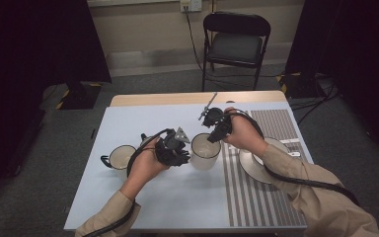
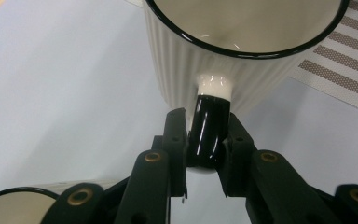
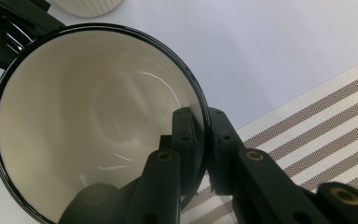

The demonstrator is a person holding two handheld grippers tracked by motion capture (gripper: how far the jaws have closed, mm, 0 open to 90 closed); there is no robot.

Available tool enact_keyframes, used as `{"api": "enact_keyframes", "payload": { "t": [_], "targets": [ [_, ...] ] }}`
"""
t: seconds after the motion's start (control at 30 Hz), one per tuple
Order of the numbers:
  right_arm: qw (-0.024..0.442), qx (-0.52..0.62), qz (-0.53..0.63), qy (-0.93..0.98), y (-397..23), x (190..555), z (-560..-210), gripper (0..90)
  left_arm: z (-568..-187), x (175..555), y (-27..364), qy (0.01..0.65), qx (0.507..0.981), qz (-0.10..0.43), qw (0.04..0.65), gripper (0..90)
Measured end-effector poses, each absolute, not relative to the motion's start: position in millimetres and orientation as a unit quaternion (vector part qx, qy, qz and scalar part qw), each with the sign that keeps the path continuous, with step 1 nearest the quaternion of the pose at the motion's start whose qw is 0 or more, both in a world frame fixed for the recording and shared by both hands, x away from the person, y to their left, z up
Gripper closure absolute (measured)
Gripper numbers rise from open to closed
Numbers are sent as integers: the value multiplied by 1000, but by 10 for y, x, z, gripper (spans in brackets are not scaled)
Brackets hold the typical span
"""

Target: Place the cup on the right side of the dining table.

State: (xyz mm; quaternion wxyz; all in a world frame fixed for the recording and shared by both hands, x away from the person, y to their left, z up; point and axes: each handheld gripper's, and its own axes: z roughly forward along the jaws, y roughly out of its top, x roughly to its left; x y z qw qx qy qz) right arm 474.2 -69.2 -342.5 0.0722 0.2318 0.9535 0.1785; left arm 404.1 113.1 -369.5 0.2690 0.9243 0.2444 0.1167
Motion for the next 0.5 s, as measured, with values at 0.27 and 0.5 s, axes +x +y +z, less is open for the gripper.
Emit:
{"api": "enact_keyframes", "payload": {
  "t": [0.27,0.5],
  "targets": [
    [69,228,176,955,-693,4812,-3417,835,-3688,4100,1116,243,925,113,269,759],
    [69,229,178,954,-707,4862,-3381,834,-3647,4139,1106,245,924,118,270,760]
  ]
}}
